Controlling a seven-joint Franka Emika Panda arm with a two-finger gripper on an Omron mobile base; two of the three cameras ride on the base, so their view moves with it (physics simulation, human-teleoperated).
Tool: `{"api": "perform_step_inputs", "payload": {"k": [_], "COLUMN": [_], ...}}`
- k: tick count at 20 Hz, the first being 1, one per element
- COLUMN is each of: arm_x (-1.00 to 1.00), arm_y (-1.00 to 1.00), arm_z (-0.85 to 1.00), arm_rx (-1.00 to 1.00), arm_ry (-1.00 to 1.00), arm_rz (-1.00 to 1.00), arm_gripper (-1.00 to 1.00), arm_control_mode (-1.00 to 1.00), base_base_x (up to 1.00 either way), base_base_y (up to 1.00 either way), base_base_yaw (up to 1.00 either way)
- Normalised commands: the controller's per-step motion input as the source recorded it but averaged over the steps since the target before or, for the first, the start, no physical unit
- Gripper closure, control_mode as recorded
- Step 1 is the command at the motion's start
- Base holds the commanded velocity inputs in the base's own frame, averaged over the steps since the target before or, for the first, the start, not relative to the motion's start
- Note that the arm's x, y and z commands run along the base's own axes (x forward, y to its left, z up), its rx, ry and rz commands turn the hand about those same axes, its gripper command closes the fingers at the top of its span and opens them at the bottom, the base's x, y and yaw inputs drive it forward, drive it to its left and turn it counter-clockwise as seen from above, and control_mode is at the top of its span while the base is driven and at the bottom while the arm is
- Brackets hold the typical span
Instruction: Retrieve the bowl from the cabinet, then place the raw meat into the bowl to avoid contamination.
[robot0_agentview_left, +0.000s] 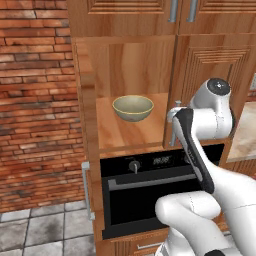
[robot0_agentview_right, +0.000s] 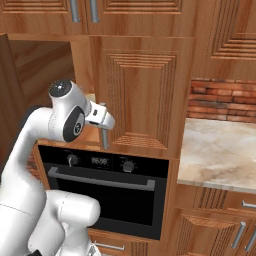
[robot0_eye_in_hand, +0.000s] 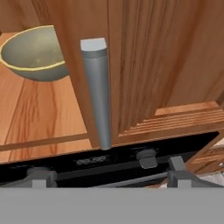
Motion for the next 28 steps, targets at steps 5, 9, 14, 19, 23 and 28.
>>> {"api": "perform_step_inputs", "payload": {"k": [5,9,14,19,23,28], "arm_x": [0.39,0.44,0.41,0.36,0.33,0.26], "arm_y": [0.0,0.0,0.0,0.0,-0.01,0.0], "arm_z": [-0.1,-0.22,-0.23,-0.24,-0.19,-0.13], "arm_rx": [0.0,0.0,0.0,0.0,0.0,0.0], "arm_ry": [-0.01,-0.06,-0.08,-0.08,-0.05,-0.05], "arm_rz": [0.04,0.02,0.03,0.02,0.03,0.03], "arm_gripper": [-1.0,-1.0,-1.0,-1.0,-1.0,1.0], "arm_control_mode": [-1.0,-1.0,-1.0,-1.0,-1.0,-1.0], "base_base_x": [0.0,0.0,0.0,0.0,0.0,0.0], "base_base_y": [0.0,0.0,0.0,0.0,0.0,0.0], "base_base_yaw": [0.0,0.0,0.0,0.0,0.0,0.0]}}
